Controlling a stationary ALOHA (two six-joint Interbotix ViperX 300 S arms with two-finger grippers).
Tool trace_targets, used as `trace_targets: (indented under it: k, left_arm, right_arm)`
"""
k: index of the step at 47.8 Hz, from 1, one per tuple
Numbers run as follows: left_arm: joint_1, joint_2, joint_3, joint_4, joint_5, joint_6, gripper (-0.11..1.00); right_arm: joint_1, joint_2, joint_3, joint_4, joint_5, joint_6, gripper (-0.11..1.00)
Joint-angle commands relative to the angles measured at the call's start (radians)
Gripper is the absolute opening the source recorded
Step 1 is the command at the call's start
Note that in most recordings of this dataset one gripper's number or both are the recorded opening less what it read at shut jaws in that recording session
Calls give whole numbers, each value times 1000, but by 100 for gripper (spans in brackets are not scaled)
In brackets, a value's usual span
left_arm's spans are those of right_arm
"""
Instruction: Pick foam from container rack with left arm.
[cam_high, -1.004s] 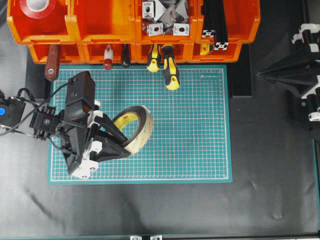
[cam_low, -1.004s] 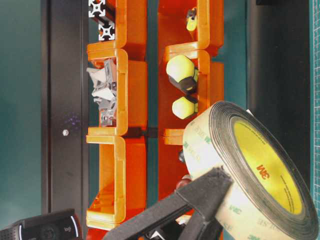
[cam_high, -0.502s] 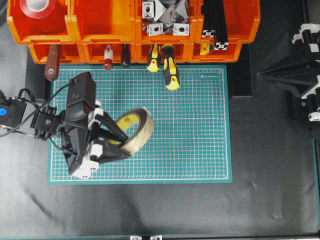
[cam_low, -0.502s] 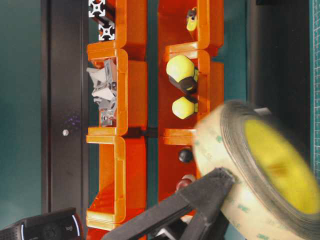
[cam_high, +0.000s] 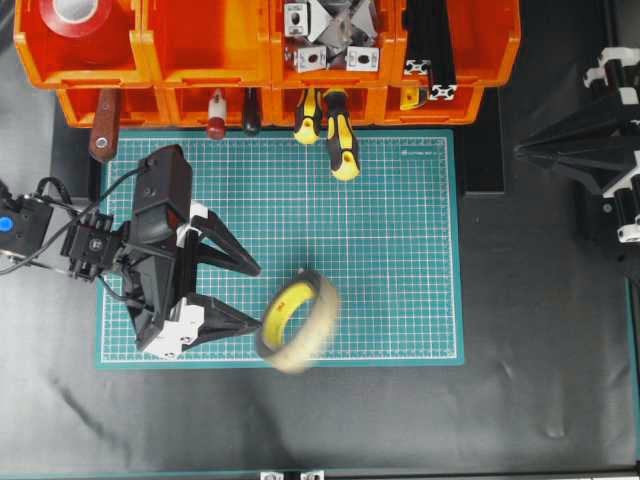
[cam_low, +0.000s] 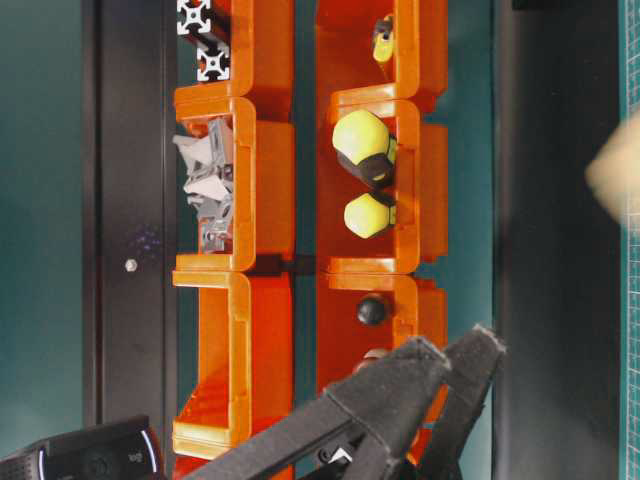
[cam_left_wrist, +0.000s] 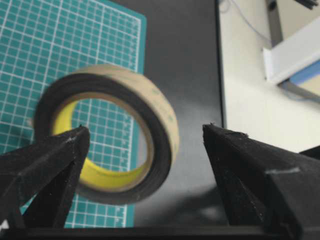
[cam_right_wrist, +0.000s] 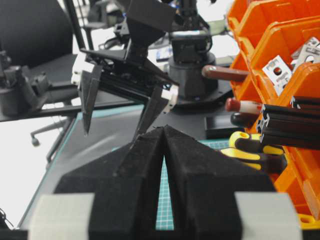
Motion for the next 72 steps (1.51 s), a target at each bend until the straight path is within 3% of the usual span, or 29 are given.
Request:
trace_targets:
  k: [1,28,32,38,48,56,72]
  left_arm:
    - [3,-17,-25,3,-5,2,89]
    - [8,-152,-6,5,-5,15,89]
    - [-2,-192,-8,5,-3,58,89]
    - [-12,-268,-9,5,31,175,89]
    - [-5,-413,-18,5,184,327,89]
    - [9,-546,-6,5,299,382,88]
    - [77,-795,37,5,376,434,87]
  right_arm:
    - [2,5,-34,2,-2,2,0]
    - [2,5,-35,2,3,0,0]
    - [2,5,-35,2,3,0,0]
    - [2,5,-34,0,3,0,0]
    - [2,5,-35,2,3,0,0]
    - [2,3,-35,2,6,0,0]
    - [2,3,-34,0,8,0,0]
